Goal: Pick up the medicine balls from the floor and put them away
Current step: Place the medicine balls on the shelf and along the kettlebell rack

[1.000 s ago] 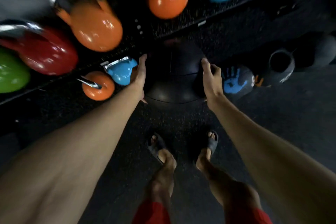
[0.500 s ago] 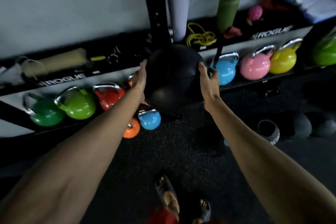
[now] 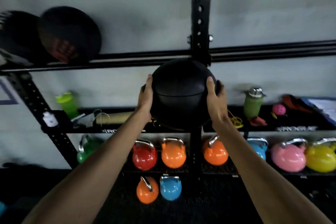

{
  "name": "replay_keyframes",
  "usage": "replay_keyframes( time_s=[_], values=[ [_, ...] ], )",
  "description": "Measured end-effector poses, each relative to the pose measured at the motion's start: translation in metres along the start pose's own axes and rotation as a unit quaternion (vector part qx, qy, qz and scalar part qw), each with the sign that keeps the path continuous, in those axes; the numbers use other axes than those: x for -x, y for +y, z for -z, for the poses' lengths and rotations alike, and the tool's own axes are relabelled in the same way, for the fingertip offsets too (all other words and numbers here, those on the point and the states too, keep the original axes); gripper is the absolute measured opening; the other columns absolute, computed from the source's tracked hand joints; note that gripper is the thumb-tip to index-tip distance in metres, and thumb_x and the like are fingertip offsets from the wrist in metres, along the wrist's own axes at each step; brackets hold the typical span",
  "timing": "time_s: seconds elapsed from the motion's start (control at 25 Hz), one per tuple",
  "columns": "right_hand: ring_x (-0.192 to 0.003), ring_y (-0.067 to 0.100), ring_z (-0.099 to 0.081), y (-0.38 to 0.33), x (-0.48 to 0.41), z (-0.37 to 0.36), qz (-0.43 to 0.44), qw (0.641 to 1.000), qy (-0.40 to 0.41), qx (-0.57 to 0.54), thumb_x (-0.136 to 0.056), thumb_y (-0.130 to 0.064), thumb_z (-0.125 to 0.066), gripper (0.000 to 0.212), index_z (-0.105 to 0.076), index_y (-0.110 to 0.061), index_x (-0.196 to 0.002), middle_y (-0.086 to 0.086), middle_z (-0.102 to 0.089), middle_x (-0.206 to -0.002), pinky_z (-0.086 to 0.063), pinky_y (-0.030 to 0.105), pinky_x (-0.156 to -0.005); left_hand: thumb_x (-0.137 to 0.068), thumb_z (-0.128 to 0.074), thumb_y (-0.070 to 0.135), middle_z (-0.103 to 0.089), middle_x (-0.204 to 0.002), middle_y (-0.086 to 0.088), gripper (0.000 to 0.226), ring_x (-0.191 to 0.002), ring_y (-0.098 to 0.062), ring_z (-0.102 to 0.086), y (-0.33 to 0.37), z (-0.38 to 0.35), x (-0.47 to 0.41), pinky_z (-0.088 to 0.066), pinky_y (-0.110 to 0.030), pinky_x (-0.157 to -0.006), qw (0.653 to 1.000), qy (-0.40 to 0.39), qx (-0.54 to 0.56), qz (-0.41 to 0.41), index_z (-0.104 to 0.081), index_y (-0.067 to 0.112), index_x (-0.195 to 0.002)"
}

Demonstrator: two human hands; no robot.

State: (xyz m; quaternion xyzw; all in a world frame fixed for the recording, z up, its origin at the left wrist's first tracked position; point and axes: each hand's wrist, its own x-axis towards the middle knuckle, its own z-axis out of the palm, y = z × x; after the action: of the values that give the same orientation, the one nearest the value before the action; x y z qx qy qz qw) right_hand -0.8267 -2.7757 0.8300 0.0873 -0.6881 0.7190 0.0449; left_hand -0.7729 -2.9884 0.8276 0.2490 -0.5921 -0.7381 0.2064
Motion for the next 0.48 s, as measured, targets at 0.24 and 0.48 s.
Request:
replay_keyframes(
  time_s=[0.24,0.48],
  values=[
    [-0.136,0.024,-0.044,-0.088,-0.027,-0.043,0.097,0.990,-0.074,-0.066,-0.093,-0.069,-0.042,0.074,-0.033,-0.027,-0.153,0.006,-0.047,-0.149,-0.035,0.039,-0.114,-0.075,-0.051,0.081,-0.069,-0.123,0.000,0.075,-0.111,-0.021,-0.065,0.114,0.010,0.031,-0.052,-0.045,-0.100,0.987,0.019,0.012,-0.157,-0.061,0.031,-0.131],
    [-0.125,0.009,-0.046,-0.152,-0.057,-0.113,0.173,0.975,-0.104,-0.098,-0.101,-0.057,-0.037,0.064,-0.026,-0.026,-0.156,-0.011,-0.048,-0.135,-0.035,0.024,-0.110,-0.084,-0.049,0.075,-0.065,-0.127,0.003,0.065,-0.115,-0.019,-0.061,0.197,0.040,-0.003,-0.050,-0.045,-0.102,0.964,0.055,0.017,-0.261,-0.056,0.036,-0.135]
  ],
)
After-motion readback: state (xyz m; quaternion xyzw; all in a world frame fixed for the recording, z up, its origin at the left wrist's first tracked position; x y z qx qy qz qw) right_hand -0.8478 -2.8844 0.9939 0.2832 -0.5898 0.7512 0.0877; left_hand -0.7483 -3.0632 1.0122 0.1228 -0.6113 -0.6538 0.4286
